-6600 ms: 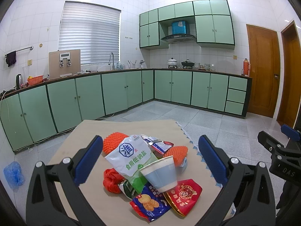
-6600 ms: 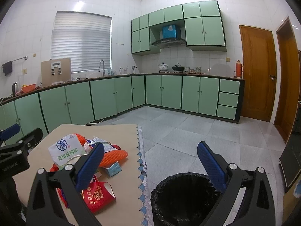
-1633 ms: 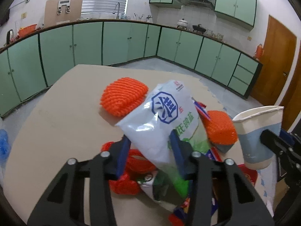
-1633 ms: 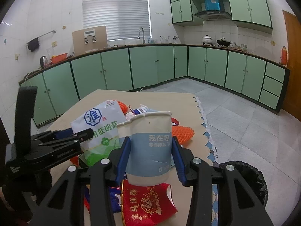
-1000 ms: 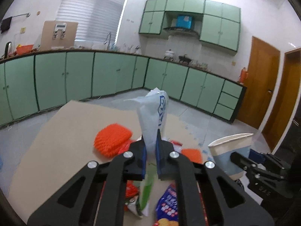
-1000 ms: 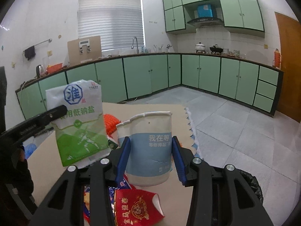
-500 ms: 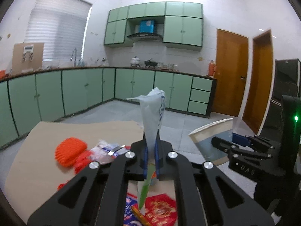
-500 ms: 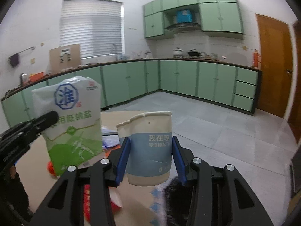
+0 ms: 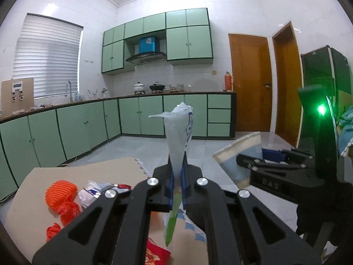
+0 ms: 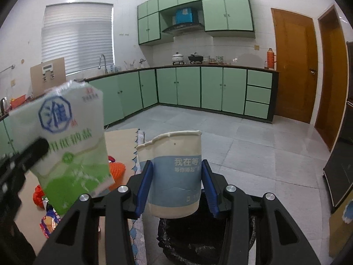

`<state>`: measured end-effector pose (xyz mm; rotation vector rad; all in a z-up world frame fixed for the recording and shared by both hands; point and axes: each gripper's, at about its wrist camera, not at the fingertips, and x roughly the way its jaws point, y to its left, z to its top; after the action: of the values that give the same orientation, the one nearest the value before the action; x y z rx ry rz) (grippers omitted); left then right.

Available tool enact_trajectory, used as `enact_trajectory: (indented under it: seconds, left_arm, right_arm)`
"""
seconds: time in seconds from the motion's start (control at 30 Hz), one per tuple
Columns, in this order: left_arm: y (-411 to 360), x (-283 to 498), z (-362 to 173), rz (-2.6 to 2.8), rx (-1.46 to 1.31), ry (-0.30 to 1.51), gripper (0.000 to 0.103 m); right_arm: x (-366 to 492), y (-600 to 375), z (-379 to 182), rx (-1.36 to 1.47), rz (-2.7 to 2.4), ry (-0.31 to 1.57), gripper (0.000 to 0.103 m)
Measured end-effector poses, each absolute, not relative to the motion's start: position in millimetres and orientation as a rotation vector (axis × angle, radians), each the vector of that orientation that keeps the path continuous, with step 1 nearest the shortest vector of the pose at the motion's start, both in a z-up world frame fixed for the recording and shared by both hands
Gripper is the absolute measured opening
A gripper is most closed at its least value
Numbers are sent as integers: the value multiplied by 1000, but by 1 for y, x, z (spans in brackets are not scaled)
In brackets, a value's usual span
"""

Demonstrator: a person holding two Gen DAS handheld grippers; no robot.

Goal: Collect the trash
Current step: 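Carry the salt bag and paper cup over the black bin and release both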

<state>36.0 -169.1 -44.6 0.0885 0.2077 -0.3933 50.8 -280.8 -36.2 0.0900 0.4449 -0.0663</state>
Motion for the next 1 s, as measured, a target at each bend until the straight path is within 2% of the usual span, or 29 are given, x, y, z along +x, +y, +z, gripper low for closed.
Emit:
enact_trajectory:
  seconds: [0.43, 0.9, 1.0]
  left_arm:
    - [-231, 55, -72, -482, 151, 240, 4]
    - [-295, 159, -151, -596, 111, 593, 4]
    - [-307, 177, -168, -599, 126, 641, 7]
  right_arm:
    - [50, -344, -57, 162, -197, 472, 44]
    - [82, -411, -135, 220, -274, 630, 44]
    - [95, -424, -154, 233, -280, 659, 45]
